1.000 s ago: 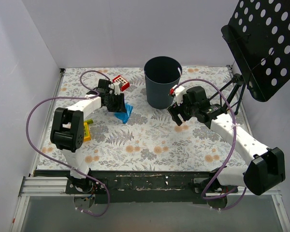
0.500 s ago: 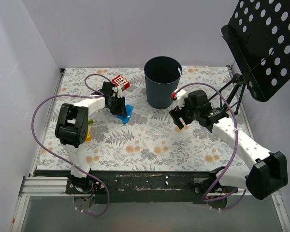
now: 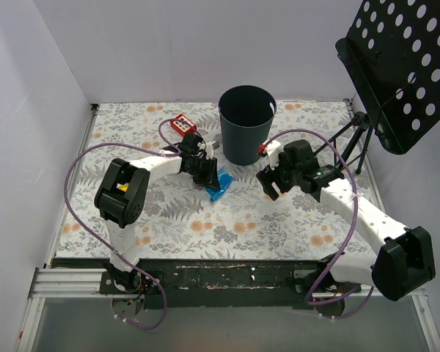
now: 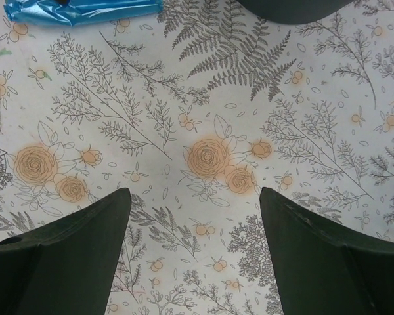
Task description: Put the trash bags into the trash bin
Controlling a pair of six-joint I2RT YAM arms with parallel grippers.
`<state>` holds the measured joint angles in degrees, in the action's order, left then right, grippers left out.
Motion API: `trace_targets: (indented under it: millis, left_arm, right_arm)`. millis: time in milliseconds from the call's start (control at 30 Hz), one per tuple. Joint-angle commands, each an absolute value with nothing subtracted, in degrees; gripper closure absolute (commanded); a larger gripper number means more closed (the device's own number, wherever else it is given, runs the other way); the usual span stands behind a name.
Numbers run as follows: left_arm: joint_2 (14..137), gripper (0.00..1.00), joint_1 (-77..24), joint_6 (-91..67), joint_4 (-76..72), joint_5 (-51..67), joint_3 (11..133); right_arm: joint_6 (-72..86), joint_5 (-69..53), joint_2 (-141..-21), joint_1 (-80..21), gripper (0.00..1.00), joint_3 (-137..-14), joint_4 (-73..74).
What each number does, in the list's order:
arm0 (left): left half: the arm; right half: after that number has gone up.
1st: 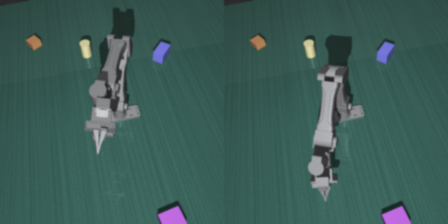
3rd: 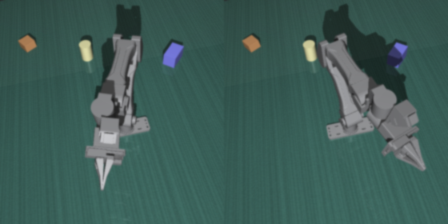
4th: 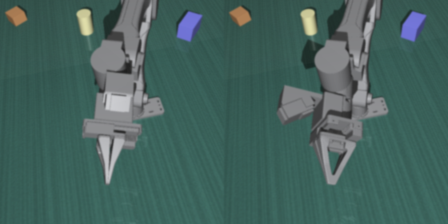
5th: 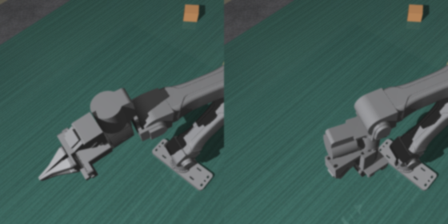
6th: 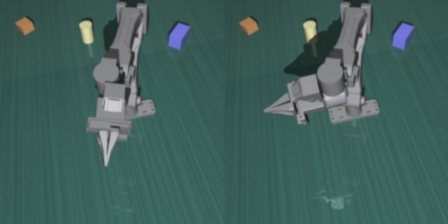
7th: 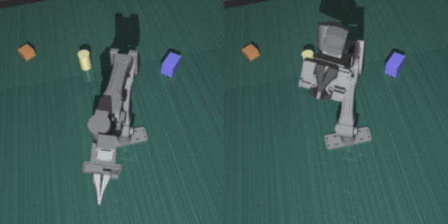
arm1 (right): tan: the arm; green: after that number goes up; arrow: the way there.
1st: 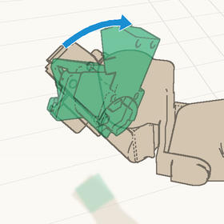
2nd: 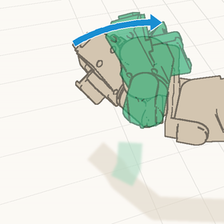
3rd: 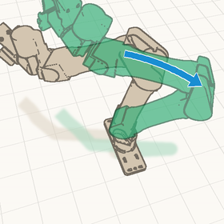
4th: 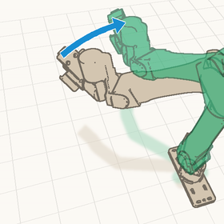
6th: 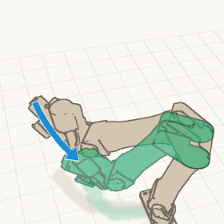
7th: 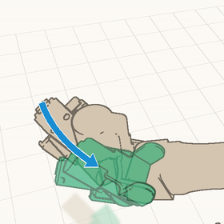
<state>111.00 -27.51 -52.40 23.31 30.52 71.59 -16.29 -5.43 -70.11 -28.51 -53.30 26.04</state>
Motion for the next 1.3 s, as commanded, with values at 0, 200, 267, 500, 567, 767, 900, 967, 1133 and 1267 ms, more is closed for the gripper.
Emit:
trace_targets:
  millis: [0,200,267,500,567,767,900,967,1133,1267]
  left_arm:
    - [103.7,0.78,-24.2,-55.5,22.9,31.9,69.8]
    - [99.9,0.94,-19.7,-53.1,24.0,30.8,70.0]
    - [100.4,1.00,-18.8,-51.9,24.3,30.5,70.0]
    - [105.7,0.67,-17.7,-49.1,22.3,31.7,72.2]
    - [107.6,0.54,-17.5,-48.9,20.8,31.6,73.3]
    - [112.3,0.52,-17.1,-47.1,17.3,30.5,74.9]
    - [113.3,0.64,-17.0,-46.8,15.8,28.7,73.6]
    - [113.3,0.75,-17.0,-46.8,15.5,28.2,72.3]
    - [112.1,0.98,-17.0,-49.3,16.1,27.9,68.7]
    - [108.3,1.00,-17.0,-51.1,16.1,28.9,64.4]
  right_arm:
    - [-14.2,-7.2,-72.3,-28.3,0.13,-53.3,25.0]
    - [-11.3,-8.9,-76.4,-28.7,0.15,-54.8,23.9]
    - [-9.2,-8.4,-78.2,-29.7,0.16,-55.7,22.9]
    - [-1.1,-7.8,-87.0,-34.5,0.15,-61.8,21.5]
    - [1.8,-7.7,-90.2,-35.7,0.14,-64.1,21.8]
    - [9.7,-10.0,-98.0,-36.5,0.13,-69.4,21.9]
    - [13.4,-11.2,-102.4,-37.4,0.13,-72.6,21.5]
    - [15.2,-11.1,-104.2,-37.8,0.13,-73.9,21.5]
    - [18.4,-8.5,-108.4,-38.8,0.14,-77.2,22.2]
    - [20.6,-6.0,-111.3,-38.8,0.15,-79.6,23.2]
